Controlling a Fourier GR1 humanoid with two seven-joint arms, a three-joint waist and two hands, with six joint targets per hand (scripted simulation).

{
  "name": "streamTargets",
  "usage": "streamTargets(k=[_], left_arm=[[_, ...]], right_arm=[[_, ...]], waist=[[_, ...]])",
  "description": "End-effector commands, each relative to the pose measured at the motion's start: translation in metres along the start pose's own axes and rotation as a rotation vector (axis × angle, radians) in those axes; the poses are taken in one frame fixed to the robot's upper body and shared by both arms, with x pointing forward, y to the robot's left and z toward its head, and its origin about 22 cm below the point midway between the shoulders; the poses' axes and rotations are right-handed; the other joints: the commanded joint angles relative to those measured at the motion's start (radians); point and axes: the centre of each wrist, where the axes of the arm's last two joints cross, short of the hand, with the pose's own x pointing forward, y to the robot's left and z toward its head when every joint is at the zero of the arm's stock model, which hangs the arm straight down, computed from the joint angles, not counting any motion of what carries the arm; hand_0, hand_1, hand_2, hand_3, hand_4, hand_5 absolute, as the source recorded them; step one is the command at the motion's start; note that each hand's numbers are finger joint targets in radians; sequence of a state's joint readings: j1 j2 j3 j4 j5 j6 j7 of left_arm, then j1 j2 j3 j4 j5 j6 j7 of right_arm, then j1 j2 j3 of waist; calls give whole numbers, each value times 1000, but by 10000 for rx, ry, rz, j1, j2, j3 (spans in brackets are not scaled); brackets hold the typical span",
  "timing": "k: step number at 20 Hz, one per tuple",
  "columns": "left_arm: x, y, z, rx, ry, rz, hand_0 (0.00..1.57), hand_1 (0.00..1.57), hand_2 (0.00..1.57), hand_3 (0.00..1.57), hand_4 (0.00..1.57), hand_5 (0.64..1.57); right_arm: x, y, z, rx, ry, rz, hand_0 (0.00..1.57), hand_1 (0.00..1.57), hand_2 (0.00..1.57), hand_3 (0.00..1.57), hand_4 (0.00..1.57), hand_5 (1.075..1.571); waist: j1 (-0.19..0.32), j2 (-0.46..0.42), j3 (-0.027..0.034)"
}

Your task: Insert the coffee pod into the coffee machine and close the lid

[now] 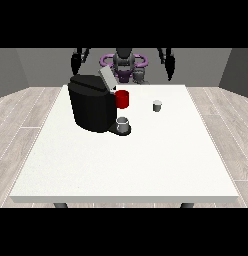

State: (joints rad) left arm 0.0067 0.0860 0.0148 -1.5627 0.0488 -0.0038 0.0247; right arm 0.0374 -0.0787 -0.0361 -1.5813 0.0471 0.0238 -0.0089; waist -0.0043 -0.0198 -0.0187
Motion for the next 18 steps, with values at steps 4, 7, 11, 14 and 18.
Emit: streamTargets(k=[4, 7, 11, 14, 18], left_arm=[[21, 15, -6, -1625, -1030, -2558, 0, 0, 0, 0, 0, 1571], [27, 31, -15, -2020, -875, -5145, 0, 0, 0, 0, 0, 1571], [47, 52, -40, -1944, -1064, -6085, 0, 0, 0, 0, 0, 1571], [54, 76, -59, -1945, -657, -6204, 0, 0, 0, 0, 0, 1571], [44, 55, -70, -2019, 109, -7427, 0, 0, 0, 0, 0, 1571]], right_arm=[[-5, -4, -10, -55, -111, -325, 0, 0, 0, 0, 0, 1571], [10, 6, -12, -770, -271, 769, 0, 0, 0, 0, 0, 1571], [18, 11, -26, -727, -1631, 986, 0, 0, 0, 0, 0, 1571], [39, 30, -34, -713, -1779, 803, 0, 0, 0, 0, 0, 1571], [44, 42, -40, -271, -1881, 998, 0, 0, 0, 0, 0, 1571]], waist=[[186, 188, 197], [-618, 259, 192], [-917, 1289, 190], [-1254, 1638, 182], [-1539, 1932, 186]])
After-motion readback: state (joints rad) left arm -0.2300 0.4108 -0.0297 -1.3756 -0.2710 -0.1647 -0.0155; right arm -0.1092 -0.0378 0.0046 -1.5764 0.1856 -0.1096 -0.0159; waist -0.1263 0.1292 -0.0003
